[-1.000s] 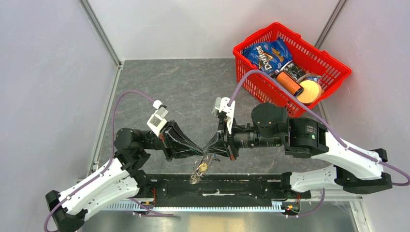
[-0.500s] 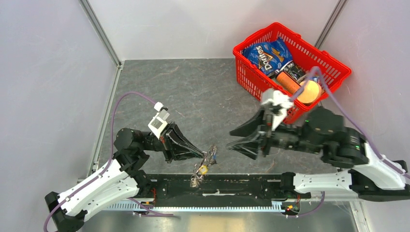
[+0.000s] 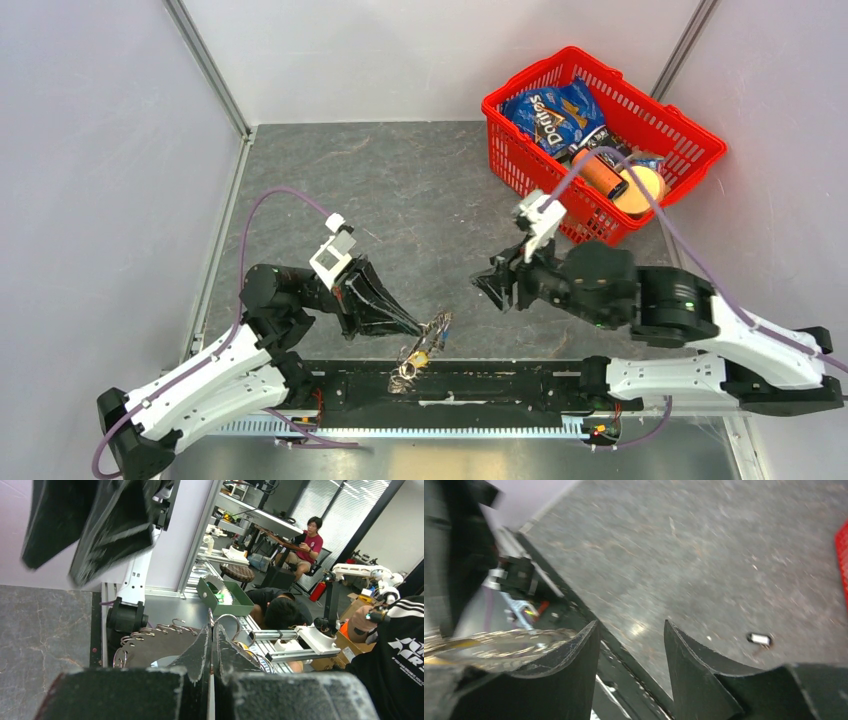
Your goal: Put the keys on the keyring
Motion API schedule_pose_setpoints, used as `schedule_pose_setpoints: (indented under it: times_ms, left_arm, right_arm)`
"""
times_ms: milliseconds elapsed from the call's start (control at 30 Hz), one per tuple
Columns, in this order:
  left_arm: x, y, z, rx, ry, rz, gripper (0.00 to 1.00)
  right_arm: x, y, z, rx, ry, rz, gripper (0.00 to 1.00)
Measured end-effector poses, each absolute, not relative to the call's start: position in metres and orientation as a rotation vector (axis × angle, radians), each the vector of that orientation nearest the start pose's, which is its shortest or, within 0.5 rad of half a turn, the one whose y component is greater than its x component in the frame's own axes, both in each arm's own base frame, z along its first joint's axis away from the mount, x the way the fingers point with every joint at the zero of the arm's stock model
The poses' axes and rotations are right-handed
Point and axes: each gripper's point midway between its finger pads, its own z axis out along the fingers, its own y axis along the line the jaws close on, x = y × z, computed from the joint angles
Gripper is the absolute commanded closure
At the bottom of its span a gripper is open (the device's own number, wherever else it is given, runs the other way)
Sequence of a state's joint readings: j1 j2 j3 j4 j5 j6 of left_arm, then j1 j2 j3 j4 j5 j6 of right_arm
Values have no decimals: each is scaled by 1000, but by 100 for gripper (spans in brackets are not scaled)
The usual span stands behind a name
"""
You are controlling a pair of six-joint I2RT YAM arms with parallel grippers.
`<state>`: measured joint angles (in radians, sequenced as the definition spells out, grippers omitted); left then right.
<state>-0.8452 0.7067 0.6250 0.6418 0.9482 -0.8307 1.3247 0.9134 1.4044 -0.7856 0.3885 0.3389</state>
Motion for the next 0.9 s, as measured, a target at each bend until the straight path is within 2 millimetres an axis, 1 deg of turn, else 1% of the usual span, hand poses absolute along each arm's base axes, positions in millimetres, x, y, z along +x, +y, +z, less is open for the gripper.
schedule_pose_setpoints:
  times_ms: [67,100,133,233,300,433,467,500,633,767,833,900]
  left_arm:
    - [18,-264,381,1048,1100,-1881,98]
    - [17,-264,382,1052,1097,-1883,98]
    - [16,-263,382,1059,1095,-1886,98]
    - [13,-262,381,1077,1093,-1891,98]
    - [11,-260,381,1086,1095,-1893,98]
    - [3,-252,388,1105,1081,-1891,98]
    - [1,-251,390,1108,1074,-1888,98]
    - [0,-249,391,1111,1068,-1886,98]
    - [-7,-242,395,1120,1046,-1878,98]
    - [-10,-238,394,1123,1050,-1871,98]
    - [-12,-236,393,1125,1056,-1868,98]
    - [-13,-234,392,1126,1059,-1864,98]
  right_arm:
    - [127,245,355,-643,1879,681,42]
    - [130,245,345,-642,1907,644,42]
    - [134,245,327,-636,1950,589,42]
    - [144,241,288,-608,2050,481,42]
    - [154,233,260,-554,2131,407,42]
    - [179,205,204,-378,2296,271,42]
    - [181,200,195,-349,2324,252,42]
    - [186,191,181,-303,2363,217,42]
    - [197,173,144,-188,2462,121,42]
    - [214,160,115,-64,2529,35,41]
    - [223,153,103,3,2552,-3,41]
    - [231,150,95,66,2562,-19,41]
